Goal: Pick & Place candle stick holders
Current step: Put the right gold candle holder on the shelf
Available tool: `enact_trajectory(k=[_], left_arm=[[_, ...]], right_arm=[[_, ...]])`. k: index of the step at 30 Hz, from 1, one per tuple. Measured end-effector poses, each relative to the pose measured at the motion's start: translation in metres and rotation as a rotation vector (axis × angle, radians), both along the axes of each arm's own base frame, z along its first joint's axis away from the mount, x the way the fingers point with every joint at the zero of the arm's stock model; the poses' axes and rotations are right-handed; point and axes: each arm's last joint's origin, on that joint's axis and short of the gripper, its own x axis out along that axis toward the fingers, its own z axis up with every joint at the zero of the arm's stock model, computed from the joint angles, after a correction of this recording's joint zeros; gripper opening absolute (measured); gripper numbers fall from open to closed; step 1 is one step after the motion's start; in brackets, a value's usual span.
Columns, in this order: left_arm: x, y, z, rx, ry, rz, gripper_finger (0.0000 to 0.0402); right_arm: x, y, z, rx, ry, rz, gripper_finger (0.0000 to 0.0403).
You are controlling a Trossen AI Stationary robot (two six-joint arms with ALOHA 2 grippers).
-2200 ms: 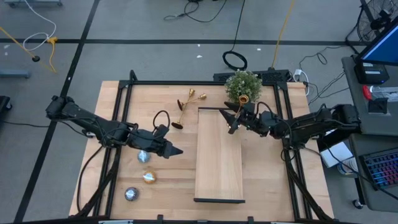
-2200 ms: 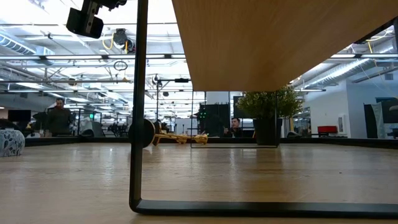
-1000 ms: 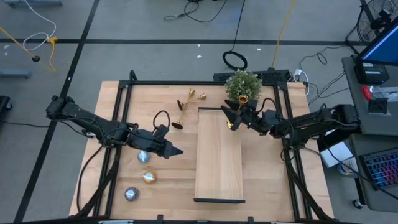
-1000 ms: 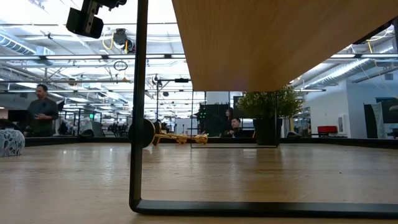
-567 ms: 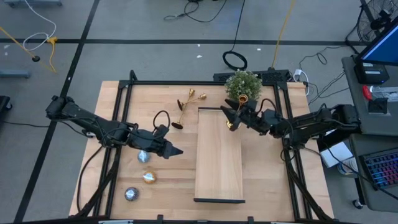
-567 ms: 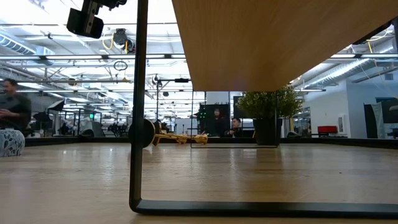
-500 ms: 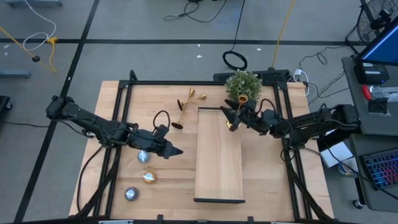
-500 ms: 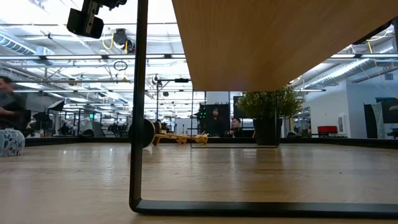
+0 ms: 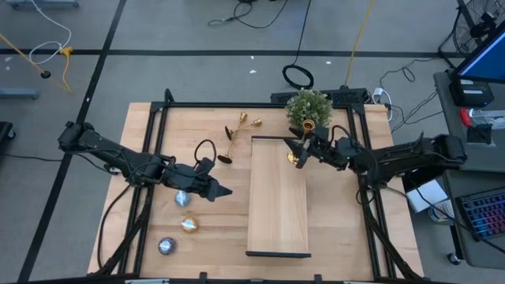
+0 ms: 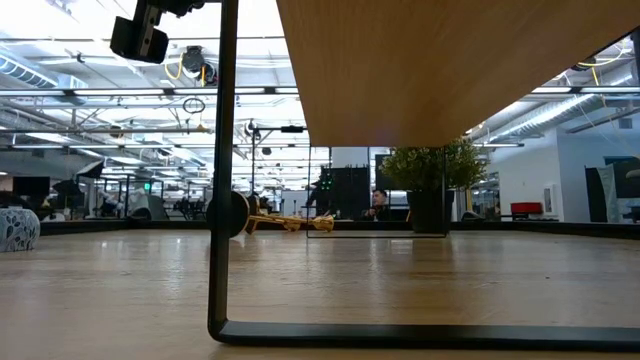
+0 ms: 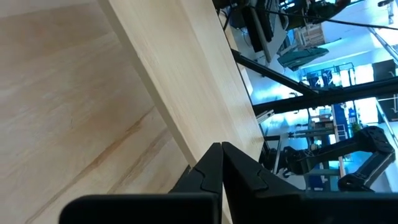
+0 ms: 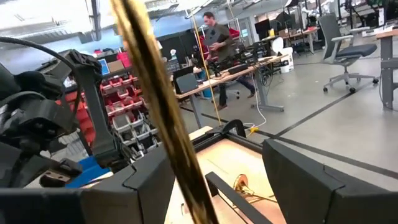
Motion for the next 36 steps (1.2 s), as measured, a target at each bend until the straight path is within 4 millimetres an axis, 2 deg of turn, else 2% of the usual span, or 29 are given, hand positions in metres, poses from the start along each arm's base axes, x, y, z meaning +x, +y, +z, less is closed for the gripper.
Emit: enact_trajectory(k=[5, 11, 15, 19, 25, 32, 36], left_arm=[[0.001, 0.003, 0.0, 0.003, 0.0, 0.011, 0.0019], [0.001, 0.004, 0.0, 0.006, -0.001, 0.011, 0.0003], [0.001, 0.004, 0.0, 0.006, -0.001, 0.011, 0.0013], [0.001, 0.004, 0.0, 0.006, -0.001, 0.01, 0.0019], [0.001, 0.004, 0.0, 0.007, -0.001, 0.01, 0.0003], [0.001, 0.004, 0.0, 0.007, 0.0, 0.01, 0.0019], [0.001, 0.003, 0.0, 0.006, 0.0, 0.009, 0.0008]], right_arm=[[-0.01, 0.0, 0.005, -0.007, 0.033, 0.005, 0.0235], [-0.02, 0.003, 0.002, 0.022, 0.123, 0.06, 0.0235], [-0.024, 0.005, 0.0, 0.027, 0.176, 0.067, 0.0227], [-0.027, 0.008, 0.0, 0.028, 0.188, 0.082, 0.0201], [-0.032, 0.012, 0.001, 0.027, 0.205, 0.102, 0.0151], [-0.032, 0.013, 0.0, 0.038, 0.214, 0.127, 0.0097], [-0.032, 0.013, -0.001, 0.038, 0.219, 0.128, 0.0068]])
